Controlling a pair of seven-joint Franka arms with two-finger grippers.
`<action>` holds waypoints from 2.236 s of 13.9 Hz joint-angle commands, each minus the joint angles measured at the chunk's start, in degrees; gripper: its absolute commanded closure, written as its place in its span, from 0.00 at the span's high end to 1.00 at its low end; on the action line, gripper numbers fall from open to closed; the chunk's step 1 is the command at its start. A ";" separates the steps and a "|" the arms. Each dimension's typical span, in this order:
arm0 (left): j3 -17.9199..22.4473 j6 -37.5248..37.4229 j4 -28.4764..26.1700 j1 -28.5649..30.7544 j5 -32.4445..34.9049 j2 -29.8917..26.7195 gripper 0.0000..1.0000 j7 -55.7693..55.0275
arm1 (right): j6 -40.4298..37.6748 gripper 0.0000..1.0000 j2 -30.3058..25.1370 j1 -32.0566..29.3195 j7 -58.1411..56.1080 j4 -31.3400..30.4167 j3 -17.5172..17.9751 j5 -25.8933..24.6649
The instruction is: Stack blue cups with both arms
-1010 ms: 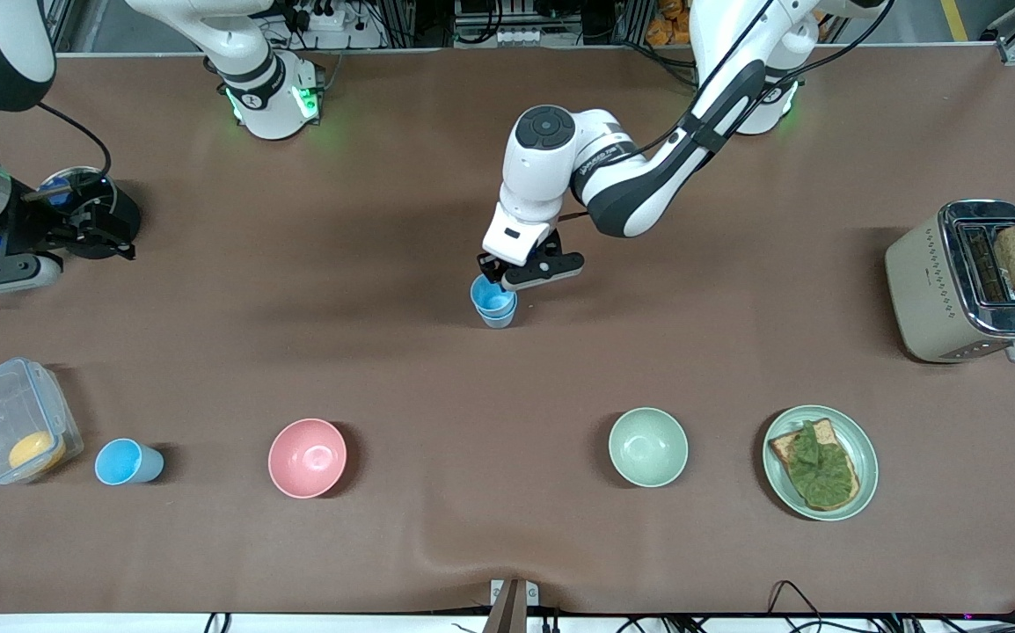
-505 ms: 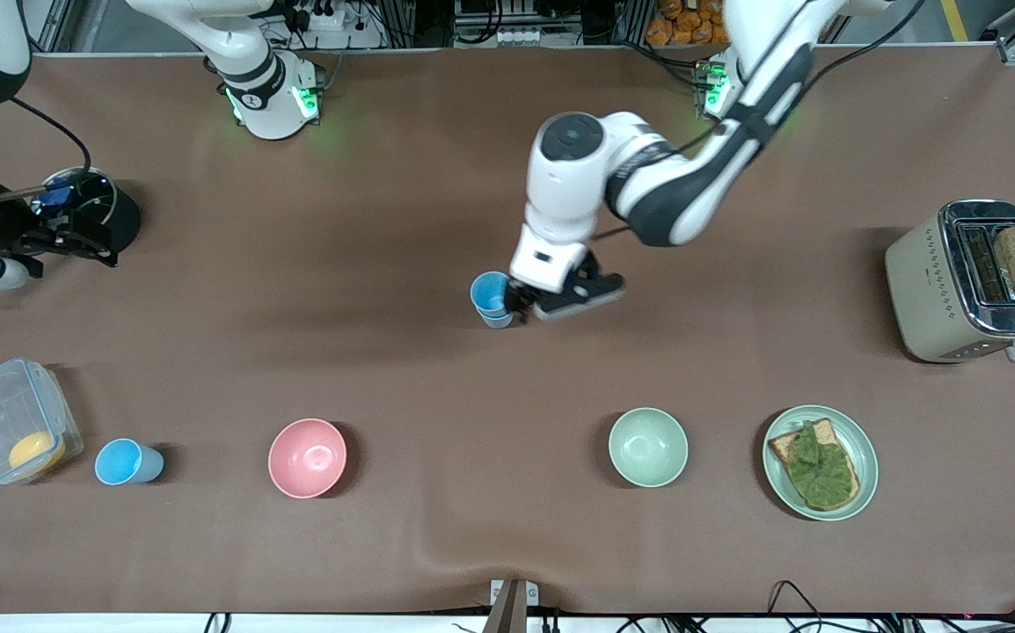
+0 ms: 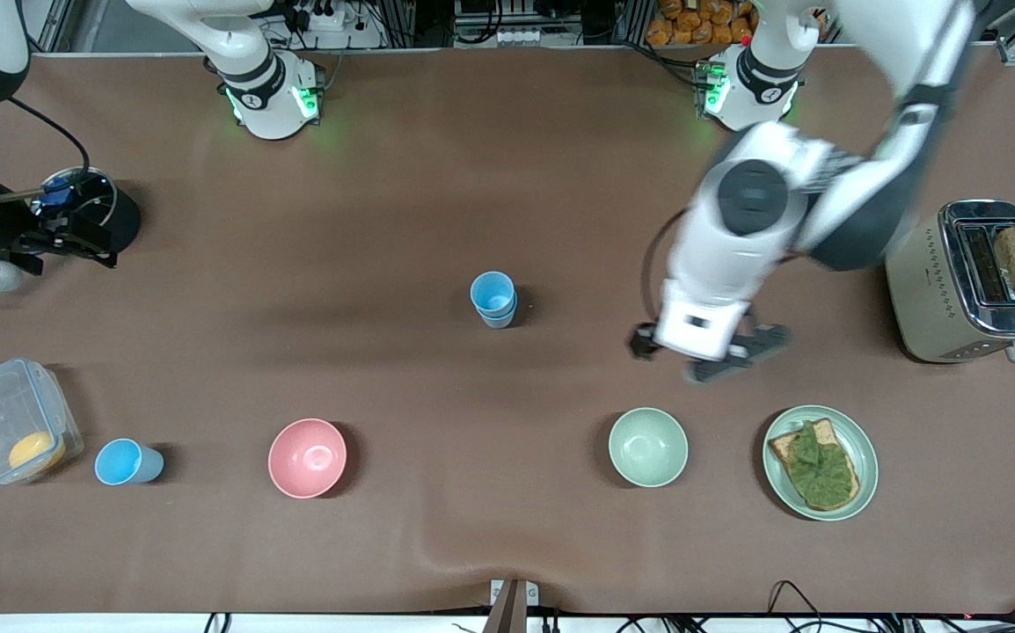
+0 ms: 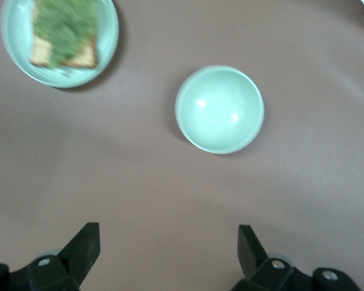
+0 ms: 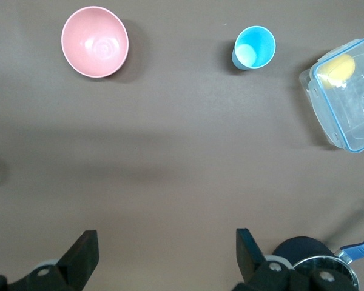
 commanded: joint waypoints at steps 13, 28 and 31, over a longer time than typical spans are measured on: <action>24.79 -14.09 -5.29 0.34 -16.20 -22.13 1.00 38.70 | -1.20 1.00 0.52 -0.79 0.74 1.32 0.68 1.11; 24.19 -21.65 -0.46 2.28 -18.75 -23.63 1.00 52.17 | -1.46 1.00 0.52 -0.96 0.74 1.32 0.77 1.11; 24.36 -21.83 -0.46 2.45 -18.75 -23.72 1.00 52.08 | -1.55 1.00 0.52 -0.79 0.74 1.32 0.77 1.11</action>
